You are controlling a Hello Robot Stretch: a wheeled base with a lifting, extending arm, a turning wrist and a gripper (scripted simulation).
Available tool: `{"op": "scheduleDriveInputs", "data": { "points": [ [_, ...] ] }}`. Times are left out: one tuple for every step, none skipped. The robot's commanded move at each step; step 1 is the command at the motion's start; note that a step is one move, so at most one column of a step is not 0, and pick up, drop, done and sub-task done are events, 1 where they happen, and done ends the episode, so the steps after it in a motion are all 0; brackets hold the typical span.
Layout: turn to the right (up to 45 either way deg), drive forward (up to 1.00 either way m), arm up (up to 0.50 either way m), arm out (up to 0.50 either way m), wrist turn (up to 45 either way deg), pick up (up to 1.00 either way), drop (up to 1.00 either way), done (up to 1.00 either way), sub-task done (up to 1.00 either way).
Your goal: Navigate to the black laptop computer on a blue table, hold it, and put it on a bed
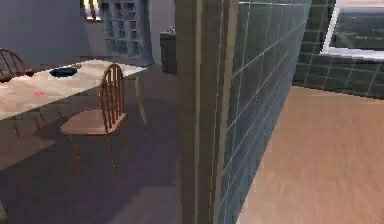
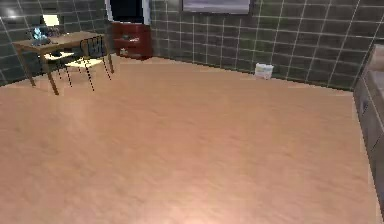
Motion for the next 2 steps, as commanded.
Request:
{"op": "scheduleDriveInputs", "data": {
  "points": [
    [-45.0, 0.0, 0.0, 0.0, 0.0, 0.0, 0.0, 0.0, 0.0],
    [-45.0, 0.0, 0.0, 0.0, 0.0, 0.0, 0.0, 0.0, 0.0]
  ]
}}
